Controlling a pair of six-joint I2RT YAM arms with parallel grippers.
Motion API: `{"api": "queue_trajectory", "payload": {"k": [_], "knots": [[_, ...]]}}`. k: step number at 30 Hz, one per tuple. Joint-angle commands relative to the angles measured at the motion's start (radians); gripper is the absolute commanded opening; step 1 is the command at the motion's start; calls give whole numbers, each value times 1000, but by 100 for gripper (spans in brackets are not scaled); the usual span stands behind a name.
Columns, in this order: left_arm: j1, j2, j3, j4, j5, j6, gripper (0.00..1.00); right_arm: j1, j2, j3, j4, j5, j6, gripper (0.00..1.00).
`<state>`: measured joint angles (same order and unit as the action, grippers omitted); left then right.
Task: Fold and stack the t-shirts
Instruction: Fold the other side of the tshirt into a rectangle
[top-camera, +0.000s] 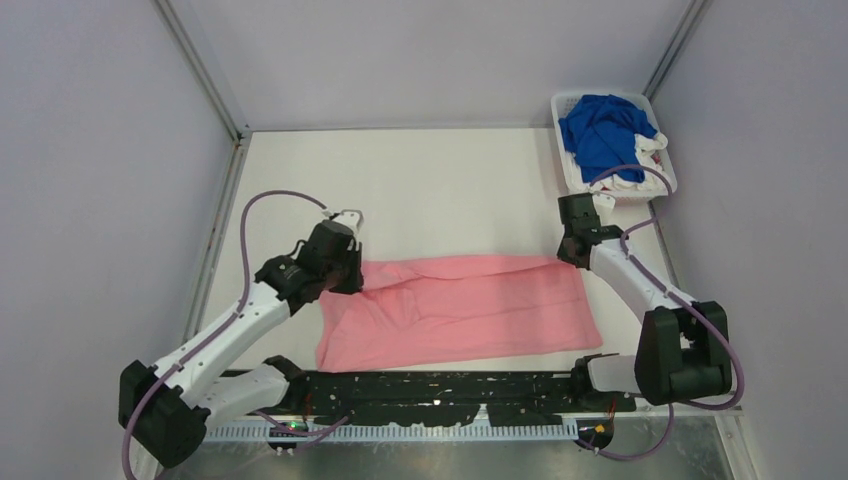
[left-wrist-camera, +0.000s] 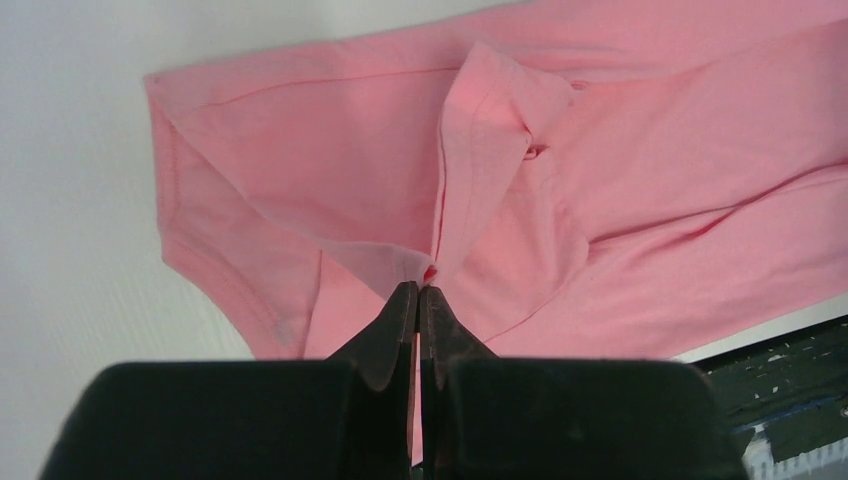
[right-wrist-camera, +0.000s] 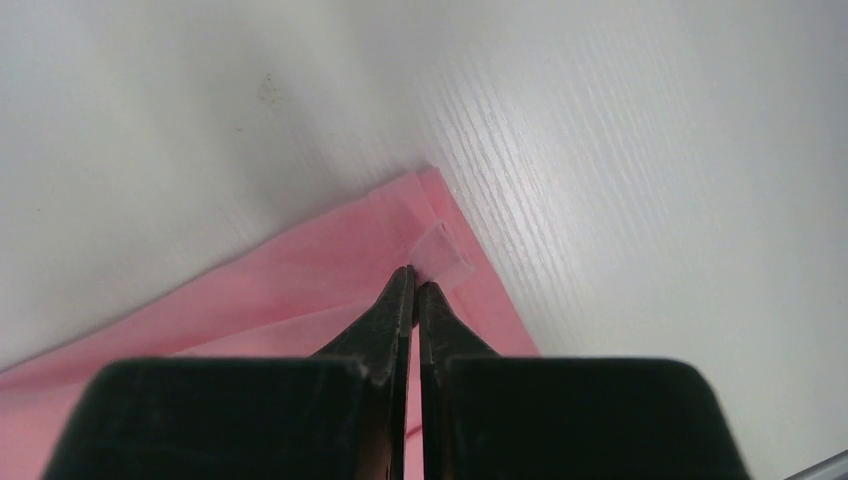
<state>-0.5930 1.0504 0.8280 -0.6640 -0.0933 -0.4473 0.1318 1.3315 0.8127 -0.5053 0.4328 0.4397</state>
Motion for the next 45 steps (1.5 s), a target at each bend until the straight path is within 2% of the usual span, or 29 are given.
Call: {"api": "queue_trajectory", "payload": {"k": [1, 8, 18, 23, 24, 25, 26, 27, 28, 29, 30, 31, 32, 34, 37, 39, 45], "knots": [[-18, -98, -27, -37, -52, -41, 0, 4, -81, -18, -16, 25, -6, 5], [-35, -227, -64, -67, -46, -60, 0, 3, -156, -32, -43, -5, -13, 6], [-81, -315, -173, -110, 23, -144, 0, 4, -235, -90, -94, -24, -9, 8], [-91, -312, -253, -102, 73, -198, 0, 5, -257, -142, -131, -51, 21, 16], [-92, -308, -263, -104, 86, -204, 3, 4, -256, -151, -150, -59, 30, 19], [-91, -303, -270, -113, 119, -210, 11, 4, -257, -155, -161, -71, 37, 24], [-93, -301, -272, -127, 129, -212, 20, 4, -263, -163, -184, -75, 50, 42], [-94, -302, -270, -140, 129, -215, 31, 4, -268, -167, -195, -75, 57, 50], [-96, -308, -268, -147, 132, -217, 48, 3, -283, -171, -213, -73, 72, 63], [-97, -316, -262, -147, 139, -217, 61, 4, -293, -173, -222, -66, 79, 69], [-98, -325, -253, -140, 150, -213, 76, 3, -318, -171, -230, -64, 91, 79], [-97, -334, -240, -132, 161, -207, 90, 3, -338, -168, -231, -59, 93, 84], [-97, -340, -228, -117, 166, -202, 98, 3, -362, -161, -232, -55, 99, 91], [-97, -343, -209, -66, 163, -188, 100, 4, -406, -149, -225, -49, 100, 96], [-97, -290, -194, 36, 155, -179, 100, 3, -472, -150, -184, -80, 74, 99], [-97, -206, -169, 97, 135, -170, 100, 3, -535, -162, -126, -110, 57, 96], [-96, 123, -33, 225, 66, -136, 99, 3, -613, -208, -69, -180, 20, 95]]}}
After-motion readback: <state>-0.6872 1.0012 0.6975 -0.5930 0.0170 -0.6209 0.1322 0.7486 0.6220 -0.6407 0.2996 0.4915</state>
